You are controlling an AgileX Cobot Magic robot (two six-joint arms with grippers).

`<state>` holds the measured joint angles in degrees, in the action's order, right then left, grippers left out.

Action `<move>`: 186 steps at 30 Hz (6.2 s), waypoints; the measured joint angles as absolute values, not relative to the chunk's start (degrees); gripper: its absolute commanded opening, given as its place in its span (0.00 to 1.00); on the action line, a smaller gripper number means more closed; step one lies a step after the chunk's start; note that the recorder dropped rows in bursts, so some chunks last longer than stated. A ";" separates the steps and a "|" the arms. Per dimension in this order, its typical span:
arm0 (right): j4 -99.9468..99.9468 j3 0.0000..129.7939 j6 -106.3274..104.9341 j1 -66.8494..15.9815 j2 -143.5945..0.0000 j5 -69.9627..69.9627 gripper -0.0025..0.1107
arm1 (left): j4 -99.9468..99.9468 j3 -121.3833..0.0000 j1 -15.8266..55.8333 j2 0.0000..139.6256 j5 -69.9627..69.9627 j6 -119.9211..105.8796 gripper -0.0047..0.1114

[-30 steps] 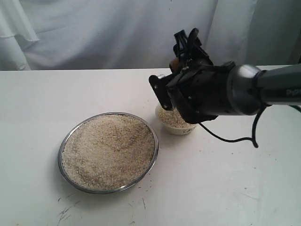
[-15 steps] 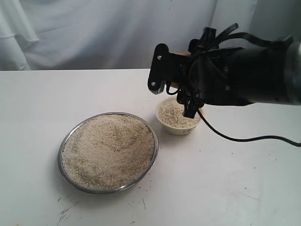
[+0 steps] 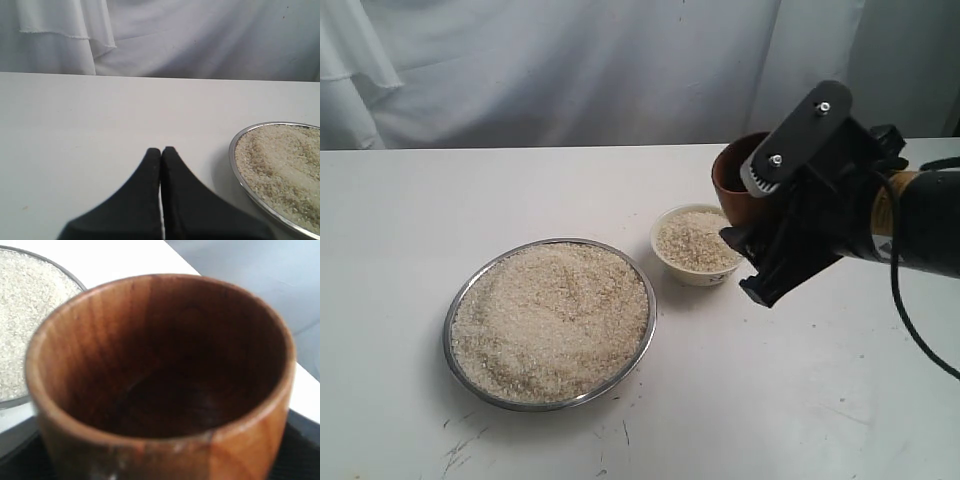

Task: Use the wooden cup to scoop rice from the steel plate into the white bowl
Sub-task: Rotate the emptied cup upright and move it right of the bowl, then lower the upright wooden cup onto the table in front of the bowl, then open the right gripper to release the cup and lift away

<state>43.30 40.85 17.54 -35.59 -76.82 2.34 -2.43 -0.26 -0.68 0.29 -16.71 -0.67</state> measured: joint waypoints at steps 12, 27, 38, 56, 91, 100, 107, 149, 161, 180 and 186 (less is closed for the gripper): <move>24.57 29.53 0.00 -28.43 -75.83 -14.34 0.02 | -2.43 -0.26 -0.68 0.29 -16.71 -0.67 0.04; 28.89 25.79 0.00 -22.60 -88.29 -29.59 0.02 | -2.43 -0.26 -0.68 0.29 -16.71 -0.67 0.04; 39.60 25.79 0.62 -22.05 -98.68 -40.43 0.02 | -2.43 -0.26 -0.68 0.29 -16.71 -0.67 0.04; 56.10 28.22 6.65 -17.74 -106.94 -47.83 0.02 | -2.43 -0.26 -0.68 0.29 -16.71 -0.67 0.04; 63.36 35.55 8.30 -17.74 -113.97 -48.64 0.02 | -2.43 -0.26 -0.68 0.29 -16.71 -0.67 0.04; 64.97 37.41 9.22 -17.74 -116.37 -49.56 0.02 | -2.43 -0.26 -0.68 0.29 -16.71 -0.67 0.04; 65.82 38.09 10.42 -17.86 -117.53 -49.78 0.02 | -2.43 -0.26 -0.68 0.29 -16.71 -0.67 0.04; 62.72 38.65 12.28 -19.30 -119.67 -53.12 0.74 | -2.43 -0.26 -0.68 0.29 -16.71 -0.67 0.04; 62.83 38.65 14.40 -19.30 -118.17 -53.68 0.74 | -2.43 -0.26 -0.68 0.29 -16.71 -0.67 0.04; 67.78 38.55 28.32 -19.30 -102.56 -48.17 0.64 | -2.43 -0.26 -0.68 0.29 -16.71 -0.67 0.04; 66.11 38.55 31.78 -19.30 -96.34 -46.16 0.46 | -2.43 -0.26 -0.68 0.29 -16.71 -0.67 0.04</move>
<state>66.11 38.55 31.78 -19.30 -96.34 -46.16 -2.43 -0.26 -0.68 0.29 -16.71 -0.67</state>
